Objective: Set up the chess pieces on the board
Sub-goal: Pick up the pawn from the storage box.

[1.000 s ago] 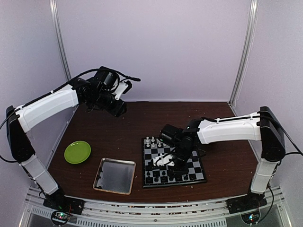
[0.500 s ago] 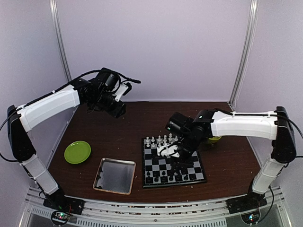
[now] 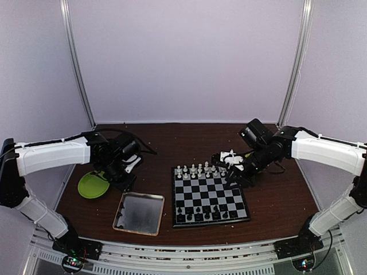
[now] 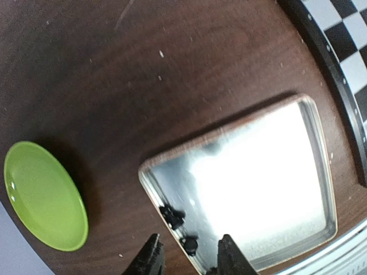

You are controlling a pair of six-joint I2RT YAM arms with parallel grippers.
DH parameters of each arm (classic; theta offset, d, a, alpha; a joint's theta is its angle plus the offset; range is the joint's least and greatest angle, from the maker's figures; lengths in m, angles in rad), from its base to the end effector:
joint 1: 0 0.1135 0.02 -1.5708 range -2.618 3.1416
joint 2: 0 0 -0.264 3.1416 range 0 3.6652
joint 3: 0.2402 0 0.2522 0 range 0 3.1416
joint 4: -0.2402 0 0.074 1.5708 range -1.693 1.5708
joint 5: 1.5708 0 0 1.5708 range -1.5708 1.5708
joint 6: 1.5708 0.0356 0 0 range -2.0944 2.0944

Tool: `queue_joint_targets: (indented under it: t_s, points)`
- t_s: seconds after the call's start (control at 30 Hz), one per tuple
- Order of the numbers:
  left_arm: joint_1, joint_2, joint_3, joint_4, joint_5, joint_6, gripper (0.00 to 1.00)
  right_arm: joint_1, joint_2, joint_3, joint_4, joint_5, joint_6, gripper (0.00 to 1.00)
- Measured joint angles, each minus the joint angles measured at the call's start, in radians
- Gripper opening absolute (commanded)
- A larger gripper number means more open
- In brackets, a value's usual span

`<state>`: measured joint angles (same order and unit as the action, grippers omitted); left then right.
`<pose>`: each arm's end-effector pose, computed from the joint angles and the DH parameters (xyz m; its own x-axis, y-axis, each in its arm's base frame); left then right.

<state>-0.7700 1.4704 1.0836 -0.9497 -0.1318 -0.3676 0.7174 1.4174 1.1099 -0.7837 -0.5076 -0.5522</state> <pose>0.1959 -0.1835 0.2330 -0.8918 0.3685 -0.2626 0.3726 0.9273 0.0359 0.1995 0.1970 0.2642 -0.1791 -0.7646 -0.6191 -0.9837 0.1292 0.1251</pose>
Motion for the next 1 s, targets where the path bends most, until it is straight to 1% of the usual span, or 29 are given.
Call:
queue_joint_targets:
  t_s: [0.1,0.27,0.43,0.6,0.83,1.0]
  points:
    - [-0.050,-0.036,-0.067,-0.013,0.019,-0.078,0.36,0.000,0.000,0.000,0.009,-0.016,-0.003,0.32]
    - [-0.109,0.010,-0.108,-0.010,0.015,-0.220,0.37,0.000,-0.004,0.000,0.011,-0.037,-0.008,0.32]
    - [-0.112,0.023,-0.122,0.025,-0.008,-0.385,0.41,0.000,-0.028,-0.006,0.014,-0.043,-0.019,0.32]
    - [-0.112,0.032,-0.143,0.071,-0.025,-0.543,0.42,0.000,-0.039,-0.009,0.014,-0.043,-0.022,0.32]
    - [-0.112,0.080,-0.172,0.113,-0.053,-0.687,0.43,0.000,-0.039,-0.011,0.014,-0.043,-0.024,0.33]
    - [-0.112,0.098,-0.185,0.120,-0.065,-0.717,0.46,0.000,-0.039,-0.011,0.014,-0.043,-0.025,0.32]
